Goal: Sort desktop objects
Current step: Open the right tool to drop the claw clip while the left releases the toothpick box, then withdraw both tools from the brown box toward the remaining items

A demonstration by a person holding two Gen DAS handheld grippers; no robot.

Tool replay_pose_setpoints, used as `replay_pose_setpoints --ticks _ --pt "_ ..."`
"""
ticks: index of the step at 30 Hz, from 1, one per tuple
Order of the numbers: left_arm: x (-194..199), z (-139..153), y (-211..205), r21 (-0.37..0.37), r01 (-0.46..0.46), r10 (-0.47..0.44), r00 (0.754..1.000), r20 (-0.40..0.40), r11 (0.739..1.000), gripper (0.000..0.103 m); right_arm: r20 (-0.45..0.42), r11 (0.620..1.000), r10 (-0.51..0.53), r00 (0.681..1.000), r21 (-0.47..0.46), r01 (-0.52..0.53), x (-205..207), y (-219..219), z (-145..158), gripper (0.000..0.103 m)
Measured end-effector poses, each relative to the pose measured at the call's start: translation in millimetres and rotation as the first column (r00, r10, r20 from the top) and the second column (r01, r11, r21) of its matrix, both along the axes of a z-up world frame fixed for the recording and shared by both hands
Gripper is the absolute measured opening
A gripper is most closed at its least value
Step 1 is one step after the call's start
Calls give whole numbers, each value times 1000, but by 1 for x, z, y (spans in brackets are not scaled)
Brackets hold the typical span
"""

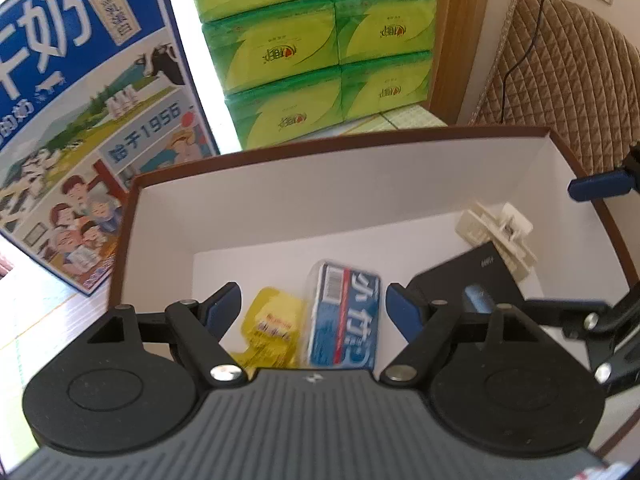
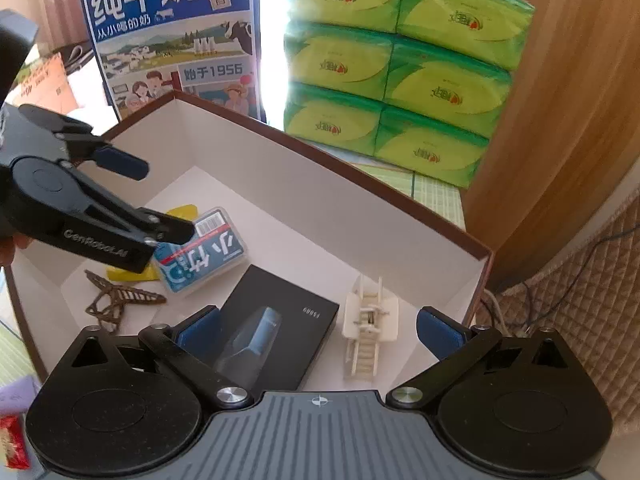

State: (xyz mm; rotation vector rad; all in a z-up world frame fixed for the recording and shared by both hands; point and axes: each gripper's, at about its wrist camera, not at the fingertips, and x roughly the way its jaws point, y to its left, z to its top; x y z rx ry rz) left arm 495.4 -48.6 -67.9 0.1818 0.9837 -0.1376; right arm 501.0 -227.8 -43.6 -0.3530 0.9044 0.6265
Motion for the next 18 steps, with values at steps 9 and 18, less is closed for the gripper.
replay_pose_setpoints --ticks 9,18 --pt "-32 30 9 38 -26 24 998 58 999 82 -2 996 -59 998 60 59 -15 -14 17 101" --pt "-79 65 13 -28 -60 63 994 88 998 82 16 991 -81 997 106 79 -46 -27 37 101"
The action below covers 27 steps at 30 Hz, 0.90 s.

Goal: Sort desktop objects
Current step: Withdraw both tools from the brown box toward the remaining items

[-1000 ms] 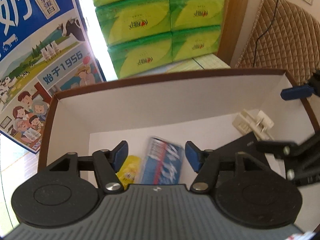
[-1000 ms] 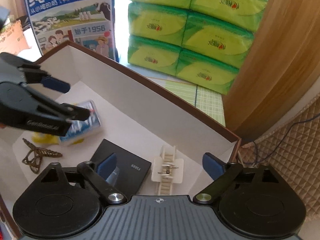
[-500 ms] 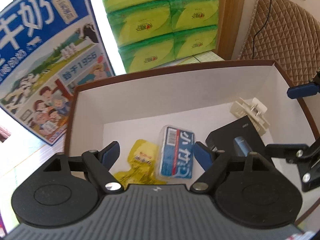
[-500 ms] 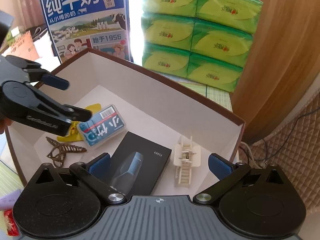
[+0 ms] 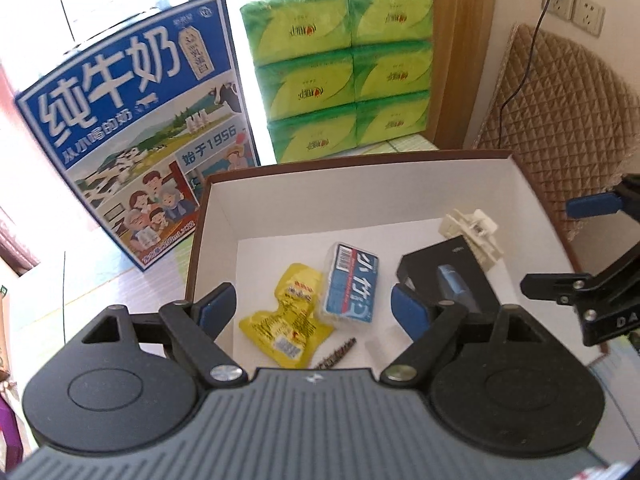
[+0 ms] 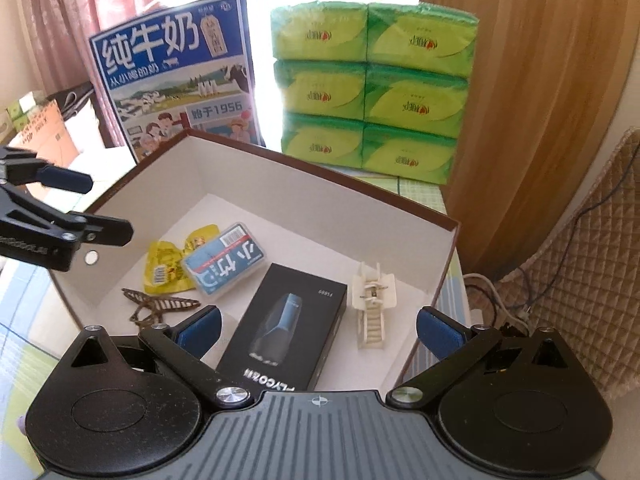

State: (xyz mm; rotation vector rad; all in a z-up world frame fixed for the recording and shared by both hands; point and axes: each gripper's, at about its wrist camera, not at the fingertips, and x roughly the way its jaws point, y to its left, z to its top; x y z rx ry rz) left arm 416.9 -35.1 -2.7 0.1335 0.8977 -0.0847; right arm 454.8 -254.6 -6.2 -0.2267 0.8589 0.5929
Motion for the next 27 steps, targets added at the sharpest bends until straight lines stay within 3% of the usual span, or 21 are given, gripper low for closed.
replay_pose_setpoints --ticks 6,27 --pt "-40 16 3 -43 -30 31 999 13 999 82 20 1000 0 1000 21 0 -29 -6 14 101" --pt "-184 56 31 -64 -103 110 987 114 993 83 114 991 7 993 134 -23 -151 -24 62 101"
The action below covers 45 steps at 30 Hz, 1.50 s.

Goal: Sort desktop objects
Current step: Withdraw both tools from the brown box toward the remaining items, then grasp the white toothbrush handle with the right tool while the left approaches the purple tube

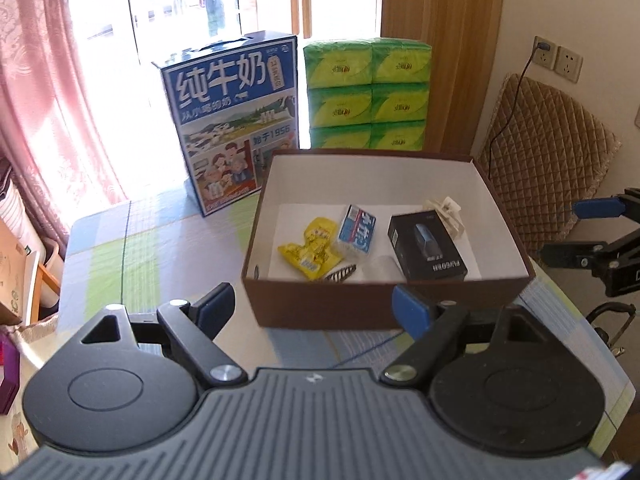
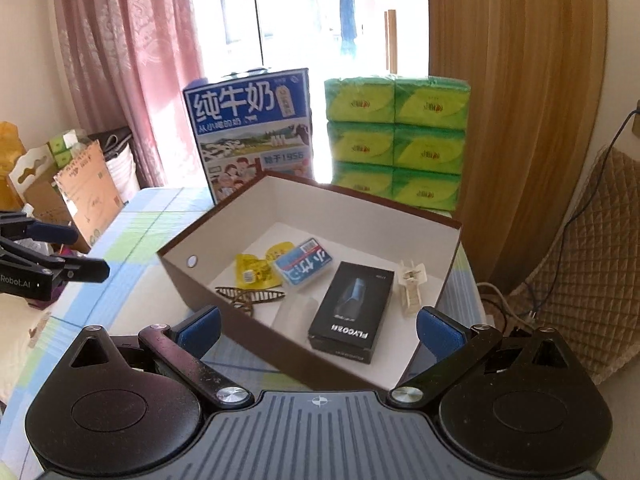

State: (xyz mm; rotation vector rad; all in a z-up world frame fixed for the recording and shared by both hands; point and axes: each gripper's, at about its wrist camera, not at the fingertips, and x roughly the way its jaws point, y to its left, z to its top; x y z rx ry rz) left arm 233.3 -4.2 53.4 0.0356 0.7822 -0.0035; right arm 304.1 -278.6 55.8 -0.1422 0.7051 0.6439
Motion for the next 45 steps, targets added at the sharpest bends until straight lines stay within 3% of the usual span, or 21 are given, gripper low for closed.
replay_pose_setpoints --ticks 17,27,37,45 --pt "-82 -27 4 -13 -55 55 998 -35 998 83 -2 1000 -16 1000 4 16 -73 -2 -12 101" --pt "-118 -60 21 -34 -110 104 985 -141 993 83 -119 1000 25 993 -15 -27 -92 5 -50 101" --pt "-131 -91 51 -29 -203 191 956 -222 979 83 -189 992 115 975 -23 -122 -95 38 -81 101" --pt "-129 -109 60 -39 -210 194 950 -246 977 83 -188 978 165 968 -92 -185 -94 58 -111 101"
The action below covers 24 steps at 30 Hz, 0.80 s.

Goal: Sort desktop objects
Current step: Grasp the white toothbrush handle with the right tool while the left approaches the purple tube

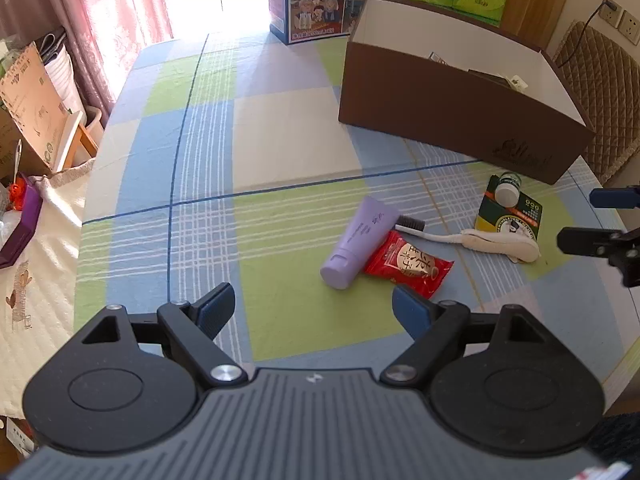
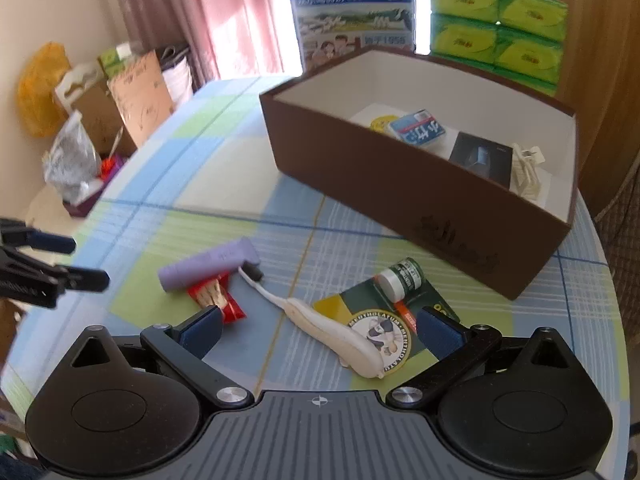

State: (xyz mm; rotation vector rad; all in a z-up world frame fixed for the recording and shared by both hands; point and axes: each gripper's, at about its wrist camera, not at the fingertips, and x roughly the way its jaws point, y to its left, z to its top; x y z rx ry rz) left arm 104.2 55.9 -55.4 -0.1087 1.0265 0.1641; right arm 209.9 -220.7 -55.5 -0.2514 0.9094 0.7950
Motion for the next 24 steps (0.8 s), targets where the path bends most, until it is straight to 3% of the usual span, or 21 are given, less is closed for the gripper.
replay_pose_setpoints --ticks 2,5,11,19,21,24 --pt "2 -4 2 -6 1 -1 1000 -4 1000 83 18 999 30 999 -17 -30 0 3 -9 99" --pt "5 -8 3 -6 5 -5 1000 -4 1000 83 30 995 86 996 -53 -85 2 9 -24 82" --pt "14 -16 9 -8 17 -17 1000 -4 1000 83 43 979 170 984 -123 -164 11 20 -53 60" --pt "24 -28 12 -9 31 -31 999 -26 999 83 72 952 259 963 -188 -242 15 31 -80 45" --pt "26 -31 12 -11 36 -36 999 -34 999 83 61 945 273 960 -202 -256 13 32 -82 34" --pt "30 -35 11 -12 52 -52 998 -42 999 83 38 940 282 959 -208 -268 6 28 -83 29"
